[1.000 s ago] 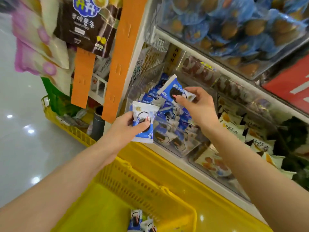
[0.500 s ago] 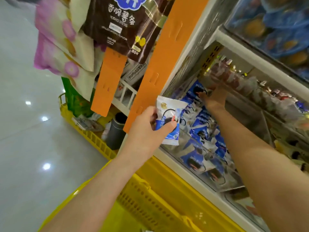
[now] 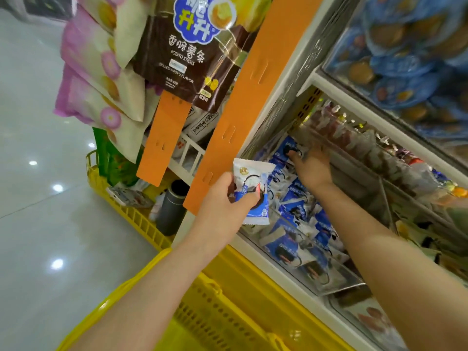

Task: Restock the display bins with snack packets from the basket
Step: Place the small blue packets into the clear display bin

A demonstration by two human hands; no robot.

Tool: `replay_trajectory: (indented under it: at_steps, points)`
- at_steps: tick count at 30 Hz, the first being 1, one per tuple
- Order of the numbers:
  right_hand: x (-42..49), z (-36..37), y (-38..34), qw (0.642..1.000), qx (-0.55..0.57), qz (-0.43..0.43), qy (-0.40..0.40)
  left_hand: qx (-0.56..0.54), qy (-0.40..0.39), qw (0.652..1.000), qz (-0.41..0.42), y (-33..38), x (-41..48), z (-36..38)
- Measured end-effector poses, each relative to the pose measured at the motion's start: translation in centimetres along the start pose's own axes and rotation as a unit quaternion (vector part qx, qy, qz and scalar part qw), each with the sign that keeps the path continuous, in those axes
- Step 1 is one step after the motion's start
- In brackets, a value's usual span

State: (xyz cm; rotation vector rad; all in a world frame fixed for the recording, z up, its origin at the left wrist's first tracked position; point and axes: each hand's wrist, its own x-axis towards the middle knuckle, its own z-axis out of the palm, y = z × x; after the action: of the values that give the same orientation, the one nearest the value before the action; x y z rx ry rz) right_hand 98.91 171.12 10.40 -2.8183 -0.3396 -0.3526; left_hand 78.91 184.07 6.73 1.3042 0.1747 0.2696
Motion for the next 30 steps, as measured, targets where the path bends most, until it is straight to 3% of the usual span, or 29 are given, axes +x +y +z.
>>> replay_trajectory:
  at_steps: [6,11,17,20,24,30]
  points:
    - [-9.0,-4.0,-3.4,0.976,0.202,-0.074,0.036,0.009,-0.031,0.999,-0.032,0.5,-1.5,-0.1]
    - [-17.3,-4.5,-4.2,0.952,0.289,-0.087,-0.052,0.014,-0.037,0.999,-0.009,1.2,-3.5,-0.1]
    - [-20.4,-5.9,-2.9,0.904,0.411,0.005,-0.121,0.055,-0.114,0.992,-0.006,2.1,-5.8,-0.3]
    - [-21.5,-6.7,-2.2,0.894,0.43,0.016,-0.122,0.093,-0.129,0.987,0.0,2.2,-7.0,0.0]
    - [-22.1,-8.3,-1.7,0.931,0.35,-0.023,-0.098,0.198,-0.167,0.964,0.054,2.2,-8.3,0.0]
    - [-22.8,-9.4,-0.8,0.917,0.337,-0.036,-0.209,0.087,-0.127,0.986,0.063,2.6,-8.6,-0.1]
